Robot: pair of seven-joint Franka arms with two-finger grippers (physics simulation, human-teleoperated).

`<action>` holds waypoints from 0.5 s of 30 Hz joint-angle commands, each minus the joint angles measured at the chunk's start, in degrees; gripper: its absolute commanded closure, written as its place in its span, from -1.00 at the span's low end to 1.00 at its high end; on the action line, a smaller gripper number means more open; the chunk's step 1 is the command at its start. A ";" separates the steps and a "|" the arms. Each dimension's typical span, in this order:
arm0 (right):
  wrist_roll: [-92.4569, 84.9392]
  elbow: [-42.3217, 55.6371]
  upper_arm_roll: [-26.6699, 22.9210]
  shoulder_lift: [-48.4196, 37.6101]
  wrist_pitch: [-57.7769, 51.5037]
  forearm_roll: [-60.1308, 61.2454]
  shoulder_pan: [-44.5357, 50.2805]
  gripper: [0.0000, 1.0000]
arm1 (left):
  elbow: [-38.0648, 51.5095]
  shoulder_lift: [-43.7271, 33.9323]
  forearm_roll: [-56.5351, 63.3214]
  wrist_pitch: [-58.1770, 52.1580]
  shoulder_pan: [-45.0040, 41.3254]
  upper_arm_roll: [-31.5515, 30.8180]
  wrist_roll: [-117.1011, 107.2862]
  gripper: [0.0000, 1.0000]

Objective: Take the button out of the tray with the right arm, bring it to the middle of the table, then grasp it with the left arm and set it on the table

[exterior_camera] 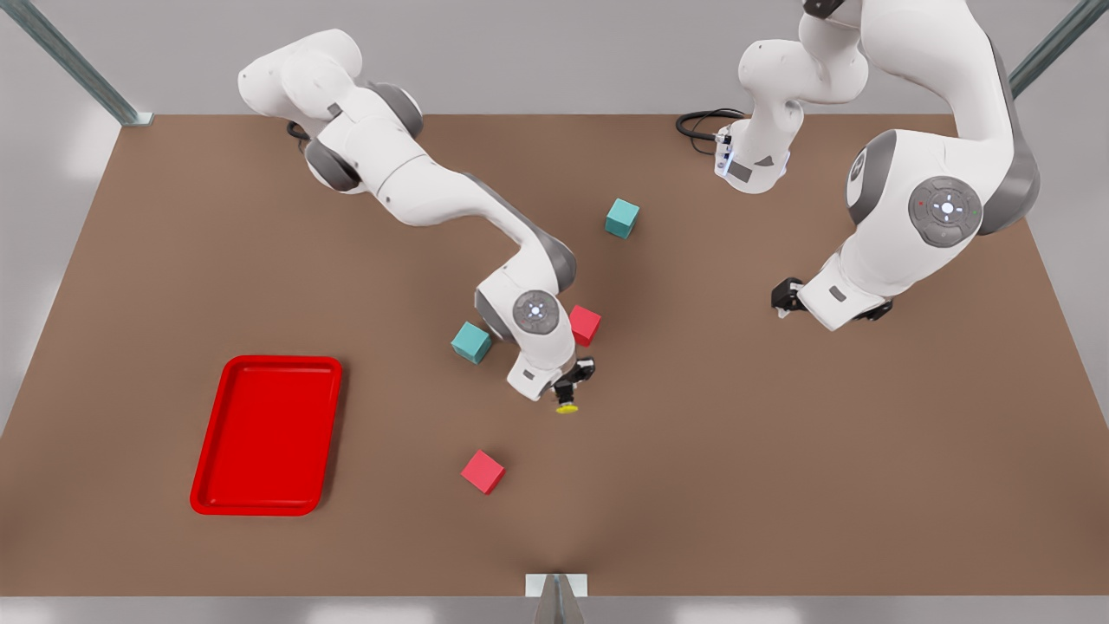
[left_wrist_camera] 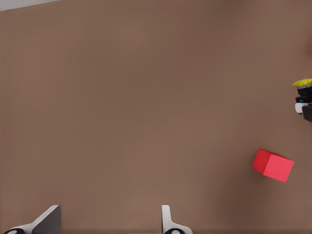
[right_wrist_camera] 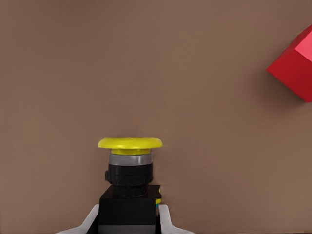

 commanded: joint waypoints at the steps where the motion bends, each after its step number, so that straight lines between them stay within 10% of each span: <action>1: 35.59 1.14 -0.34 1.55 -0.65 -0.60 0.51 0.22 | 0.03 -0.05 0.03 0.19 0.00 -0.01 -0.03 -1.00; 8: 31.28 1.31 -3.50 5.69 1.55 -0.68 2.70 0.13 | 0.12 0.39 0.12 0.45 0.00 -0.01 -0.03 -1.00; 10: 30.76 1.31 -3.50 5.86 1.55 -0.68 3.06 -0.67 | 0.12 0.39 0.12 0.63 0.00 -0.01 -0.03 -1.00; 15: 29.26 1.23 -3.59 4.72 1.81 -0.77 2.88 -1.00 | 0.12 0.65 0.12 0.72 0.00 -0.01 -0.03 -1.00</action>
